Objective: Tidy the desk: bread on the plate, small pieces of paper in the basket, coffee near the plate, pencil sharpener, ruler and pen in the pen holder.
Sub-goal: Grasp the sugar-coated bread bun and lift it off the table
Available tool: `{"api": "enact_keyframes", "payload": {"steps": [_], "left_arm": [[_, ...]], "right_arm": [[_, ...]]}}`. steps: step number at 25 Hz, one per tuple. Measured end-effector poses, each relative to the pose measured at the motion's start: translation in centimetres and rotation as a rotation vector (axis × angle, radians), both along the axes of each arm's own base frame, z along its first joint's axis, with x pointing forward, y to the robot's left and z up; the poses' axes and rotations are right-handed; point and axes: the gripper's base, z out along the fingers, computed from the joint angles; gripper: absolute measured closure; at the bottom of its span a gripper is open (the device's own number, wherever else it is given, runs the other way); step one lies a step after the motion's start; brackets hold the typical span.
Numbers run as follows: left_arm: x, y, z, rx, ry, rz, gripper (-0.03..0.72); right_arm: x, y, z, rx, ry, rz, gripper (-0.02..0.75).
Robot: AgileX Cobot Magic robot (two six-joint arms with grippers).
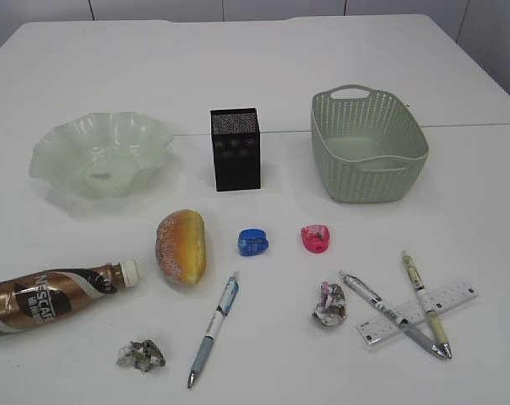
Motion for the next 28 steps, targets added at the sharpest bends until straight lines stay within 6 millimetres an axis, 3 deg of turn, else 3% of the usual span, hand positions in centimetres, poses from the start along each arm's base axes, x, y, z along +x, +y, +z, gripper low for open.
{"api": "enact_keyframes", "payload": {"steps": [8,17,22,28], "left_arm": [[6.5,-1.4,3.9,0.027,0.173,-0.003,0.197],[12.8,-3.4,5.9,0.024,0.35,-0.042,0.167],[17.2,-5.1,5.1,-0.029,0.494,-0.059,0.154],[23.1,-7.6,2.8,-0.111,0.67,-0.078,0.139]], "right_arm": [[4.5,-0.5,2.8,0.076,0.26,-0.072,0.173],[13.2,-0.8,4.8,0.124,0.525,-0.065,0.174],[17.3,-1.0,5.0,0.135,0.604,-0.066,0.173],[20.4,-1.3,3.6,0.138,0.664,-0.07,0.173]]}}
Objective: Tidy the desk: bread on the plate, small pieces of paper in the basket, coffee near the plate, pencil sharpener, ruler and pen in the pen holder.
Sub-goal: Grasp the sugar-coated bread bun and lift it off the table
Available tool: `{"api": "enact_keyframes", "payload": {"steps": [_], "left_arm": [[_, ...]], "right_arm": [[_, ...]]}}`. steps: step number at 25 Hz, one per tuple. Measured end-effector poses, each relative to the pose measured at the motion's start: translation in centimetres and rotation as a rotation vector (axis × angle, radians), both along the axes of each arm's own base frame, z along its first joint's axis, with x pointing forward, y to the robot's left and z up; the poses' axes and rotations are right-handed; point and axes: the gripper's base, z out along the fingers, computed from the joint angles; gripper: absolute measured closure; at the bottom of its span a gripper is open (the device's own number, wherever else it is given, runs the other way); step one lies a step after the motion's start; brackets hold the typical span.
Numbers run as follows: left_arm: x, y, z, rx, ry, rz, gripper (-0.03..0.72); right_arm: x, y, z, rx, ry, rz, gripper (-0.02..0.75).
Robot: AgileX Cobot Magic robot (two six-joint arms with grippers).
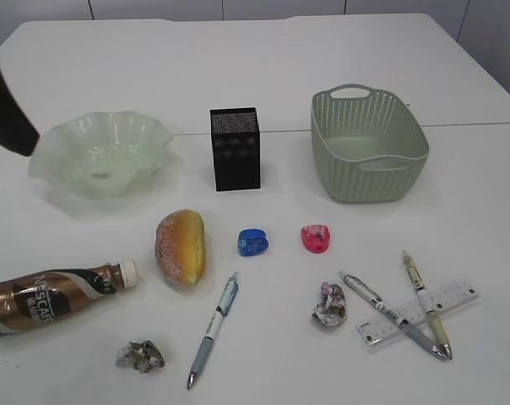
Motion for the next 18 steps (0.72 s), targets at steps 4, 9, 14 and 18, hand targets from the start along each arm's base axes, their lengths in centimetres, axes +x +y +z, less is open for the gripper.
{"api": "enact_keyframes", "payload": {"steps": [4,9,14,18], "left_arm": [[3.3,-2.6,-1.4,0.001,0.056,-0.048,0.137],[6.7,-6.8,-3.6,0.046,0.105,-0.081,0.115],[9.1,-9.7,-7.5,0.1,0.167,-0.069,0.08],[10.6,-10.8,-10.5,0.116,0.21,-0.042,0.076]], "right_arm": [[0.5,0.0,-0.5,0.002,0.021,0.0,0.174],[0.5,0.0,-0.5,0.002,0.027,0.0,0.173],[0.5,0.0,-0.5,0.002,0.022,0.0,0.173],[0.7,0.0,-0.4,0.002,0.004,0.0,0.173]]}}
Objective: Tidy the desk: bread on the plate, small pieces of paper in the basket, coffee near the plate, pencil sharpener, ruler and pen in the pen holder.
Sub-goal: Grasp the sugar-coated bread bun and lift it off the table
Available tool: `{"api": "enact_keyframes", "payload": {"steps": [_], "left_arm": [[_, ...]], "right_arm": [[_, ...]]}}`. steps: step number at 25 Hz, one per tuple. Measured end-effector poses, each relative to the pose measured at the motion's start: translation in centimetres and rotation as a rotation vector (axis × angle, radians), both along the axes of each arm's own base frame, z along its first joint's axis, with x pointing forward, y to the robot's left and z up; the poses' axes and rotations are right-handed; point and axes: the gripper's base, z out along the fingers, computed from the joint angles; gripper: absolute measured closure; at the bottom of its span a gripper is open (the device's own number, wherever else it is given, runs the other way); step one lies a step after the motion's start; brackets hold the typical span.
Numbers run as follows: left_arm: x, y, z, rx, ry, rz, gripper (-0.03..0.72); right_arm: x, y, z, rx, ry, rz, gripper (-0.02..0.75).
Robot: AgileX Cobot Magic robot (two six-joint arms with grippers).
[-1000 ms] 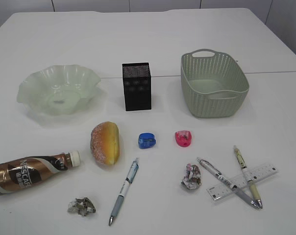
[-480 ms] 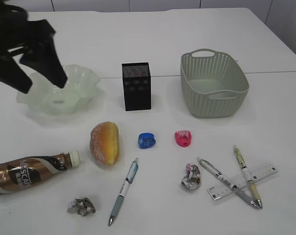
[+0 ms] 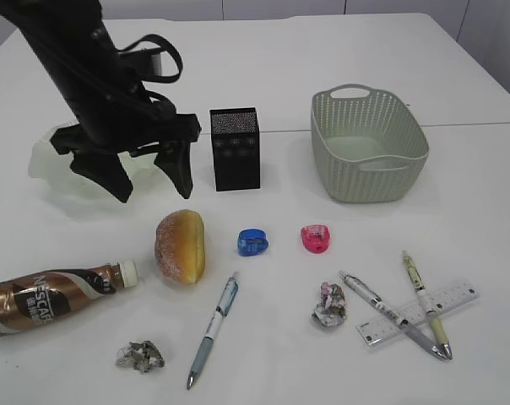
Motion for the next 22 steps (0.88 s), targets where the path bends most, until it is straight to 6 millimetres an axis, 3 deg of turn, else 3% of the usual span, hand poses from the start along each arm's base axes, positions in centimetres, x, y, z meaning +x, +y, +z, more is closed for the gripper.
{"api": "enact_keyframes", "payload": {"steps": [10,22], "left_arm": [[3.9,-1.6,-4.1,0.046,0.016,0.005,0.069],[4.6,-1.8,-9.3,0.112,0.119,0.012,0.065]], "right_arm": [[0.0,0.1,0.0,0.015,-0.003,-0.001,0.174],[0.0,0.2,0.0,0.022,-0.003,-0.001,0.173]]}}
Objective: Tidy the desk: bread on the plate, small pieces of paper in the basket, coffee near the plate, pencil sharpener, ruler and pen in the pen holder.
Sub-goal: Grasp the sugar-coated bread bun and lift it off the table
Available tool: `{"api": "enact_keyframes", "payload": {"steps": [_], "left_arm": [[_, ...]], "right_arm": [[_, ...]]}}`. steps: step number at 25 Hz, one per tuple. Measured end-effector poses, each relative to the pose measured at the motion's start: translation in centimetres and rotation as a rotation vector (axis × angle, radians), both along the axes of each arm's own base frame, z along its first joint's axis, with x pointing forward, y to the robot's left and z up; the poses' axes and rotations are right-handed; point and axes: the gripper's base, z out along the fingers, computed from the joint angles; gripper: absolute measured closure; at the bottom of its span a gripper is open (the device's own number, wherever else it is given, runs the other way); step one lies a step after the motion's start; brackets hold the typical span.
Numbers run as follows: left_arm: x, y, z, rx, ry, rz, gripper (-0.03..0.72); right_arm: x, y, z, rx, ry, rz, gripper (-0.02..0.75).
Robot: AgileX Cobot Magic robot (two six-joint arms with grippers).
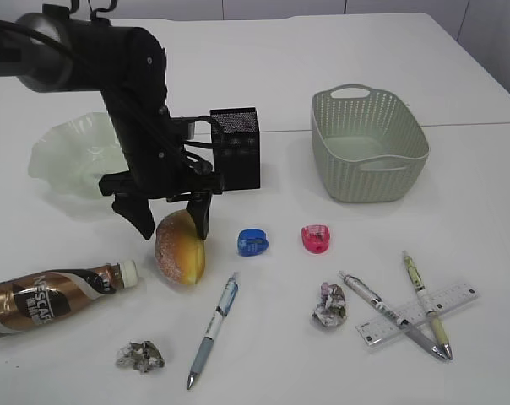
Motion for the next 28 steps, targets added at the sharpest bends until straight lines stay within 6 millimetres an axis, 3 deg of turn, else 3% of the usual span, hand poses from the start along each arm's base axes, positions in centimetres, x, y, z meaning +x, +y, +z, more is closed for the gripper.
{"api": "enact_keyframes", "payload": {"steps": [9,12,19,28], "left_arm": [[0.2,-0.3,-2.6,0.003,0.049,0.01,0.076],[0.2,-0.3,-2.6,0.003,0.049,0.01,0.141],[0.2,-0.2,-2.5,0.017,0.056,0.003,0.412],[0.4,-0.3,-1.0,0.022,0.059,-0.046,0.459]], "right_arm": [[0.0,0.0,0.0,0.0,0.001,0.0,0.173],[0.0,0.0,0.0,0.0,0.001,0.0,0.173],[0.0,0.0,0.0,0.0,0.001,0.0,0.174],[0.2,0.0,0.1,-0.002,-0.021,-0.001,0.173]]}}
